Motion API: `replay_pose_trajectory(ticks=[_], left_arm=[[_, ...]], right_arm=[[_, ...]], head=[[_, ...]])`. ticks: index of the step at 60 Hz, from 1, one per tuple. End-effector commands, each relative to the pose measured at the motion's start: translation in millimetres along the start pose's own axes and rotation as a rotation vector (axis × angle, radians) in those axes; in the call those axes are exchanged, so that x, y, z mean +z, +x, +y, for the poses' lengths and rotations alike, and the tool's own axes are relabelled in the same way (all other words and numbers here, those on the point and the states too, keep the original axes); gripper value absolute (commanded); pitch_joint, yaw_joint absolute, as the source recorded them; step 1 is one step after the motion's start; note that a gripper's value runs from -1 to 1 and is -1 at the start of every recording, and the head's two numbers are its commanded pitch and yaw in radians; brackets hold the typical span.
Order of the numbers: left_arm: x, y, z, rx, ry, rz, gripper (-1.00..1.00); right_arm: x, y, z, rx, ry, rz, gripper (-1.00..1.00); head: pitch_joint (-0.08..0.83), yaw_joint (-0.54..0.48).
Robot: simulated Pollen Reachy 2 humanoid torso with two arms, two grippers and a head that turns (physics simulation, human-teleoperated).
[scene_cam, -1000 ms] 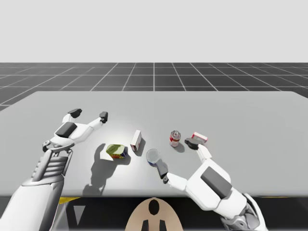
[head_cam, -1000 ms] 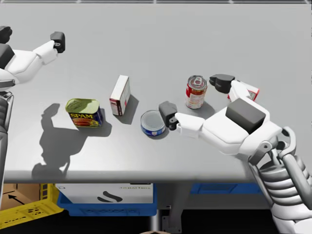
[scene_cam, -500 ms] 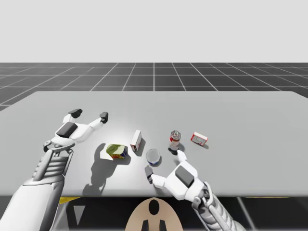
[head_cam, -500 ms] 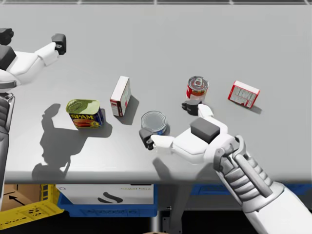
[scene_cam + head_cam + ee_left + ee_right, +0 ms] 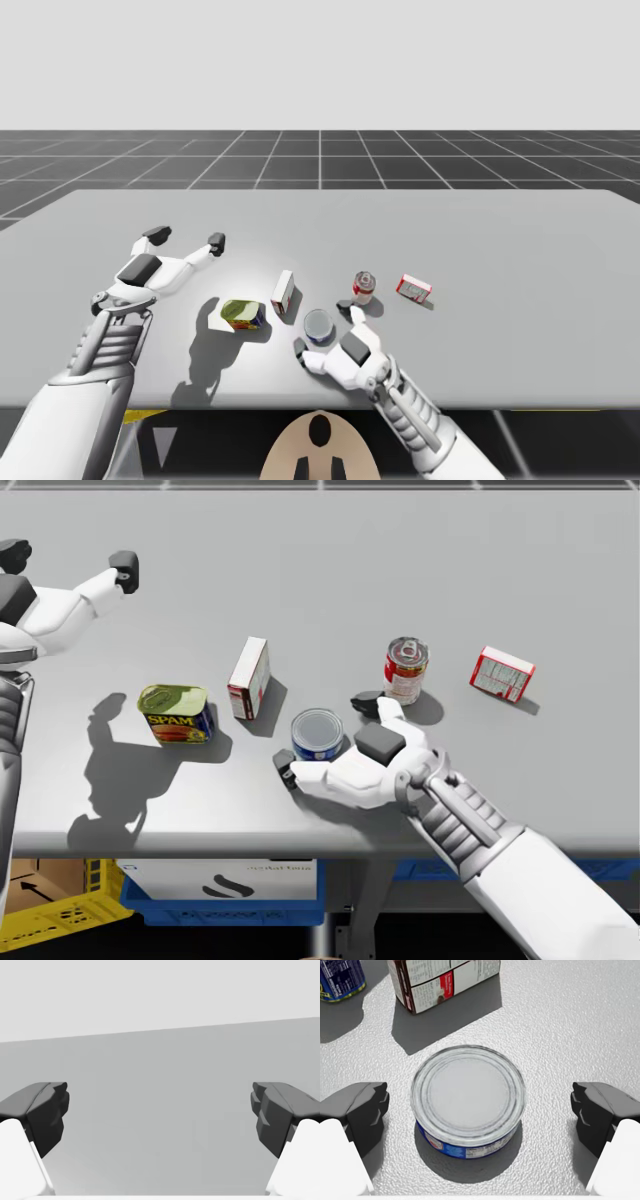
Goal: Lift the tuna fish can off the table.
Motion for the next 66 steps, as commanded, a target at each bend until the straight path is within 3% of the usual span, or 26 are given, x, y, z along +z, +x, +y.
replay_pose_trajectory(ticks=[1,9,11,12,13,15,17,30,50,66], left_arm=[[0.1,-0.3,-0.2,-0.001,0.000,0.001,-1.00],[0.2,-0.6,-0.6,-0.005,0.000,0.000,-1.00],[0.3,-0.6,-0.5,-0.005,0.000,0.000,-1.00],[0.3,-0.6,-0.6,-0.005,0.001,0.000,-1.00],[0.3,-0.7,-0.6,-0.005,0.001,0.000,-1.00],[0.2,-0.8,-0.6,-0.006,0.001,0.001,-1.00],[0.1,-0.9,-0.9,-0.007,0.001,0.001,-1.00],[0.1,-1.4,-1.9,-0.011,0.001,0.003,-1.00],[-0.6,-3.4,-2.0,-0.015,0.002,0.010,-1.00],[-1.2,-4.7,-1.8,-0.005,-0.011,0.015,-1.00]], right_arm=[[-21.0,6.8,22.6,-0.053,0.046,-0.016,-1.00],[-23.8,6.4,25.5,-0.040,0.076,-0.007,-1.00],[-22.7,6.3,25.9,-0.035,0.076,-0.010,-0.76],[-21.8,5.9,26.6,-0.032,0.069,-0.018,-0.51],[-21.6,5.9,26.7,-0.032,0.075,-0.016,0.55],[-21.0,6.0,26.8,-0.032,0.075,-0.015,0.80],[-20.2,5.8,26.1,-0.030,0.072,-0.013,0.91],[-19.9,2.1,26.2,-0.023,0.072,0.003,0.96],[-17.6,2.9,26.3,-0.027,0.083,-0.009,0.96],[-1.5,28.4,17.5,-0.035,0.067,-0.074,0.96]], head=[[0.754,0.00],[0.754,0.00],[0.753,0.00],[0.753,0.00],[0.753,0.00],[0.752,0.00],[0.753,0.00],[0.728,0.00],[0.433,0.00],[0.342,0.01]])
